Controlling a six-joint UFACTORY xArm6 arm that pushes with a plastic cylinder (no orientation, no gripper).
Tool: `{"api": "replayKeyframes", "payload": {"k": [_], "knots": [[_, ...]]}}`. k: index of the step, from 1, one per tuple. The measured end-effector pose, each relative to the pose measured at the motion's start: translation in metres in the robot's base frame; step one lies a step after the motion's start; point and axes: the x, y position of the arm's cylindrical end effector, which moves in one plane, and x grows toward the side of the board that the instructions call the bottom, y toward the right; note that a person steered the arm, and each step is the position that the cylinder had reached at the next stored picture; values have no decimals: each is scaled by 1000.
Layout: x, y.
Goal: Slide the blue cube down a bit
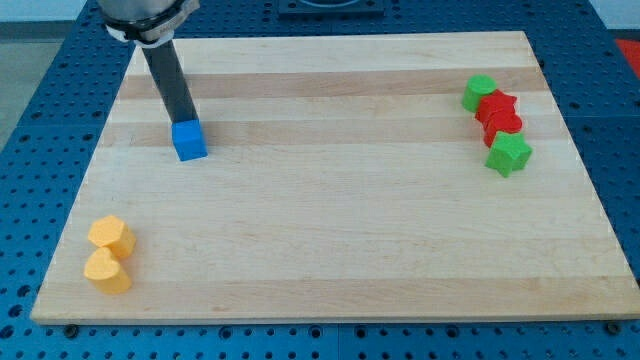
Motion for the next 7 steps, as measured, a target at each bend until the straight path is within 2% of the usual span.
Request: {"api": "replayKeyframes", "payload": {"k": [5,7], "knots": [[11,19],[53,24]]}}
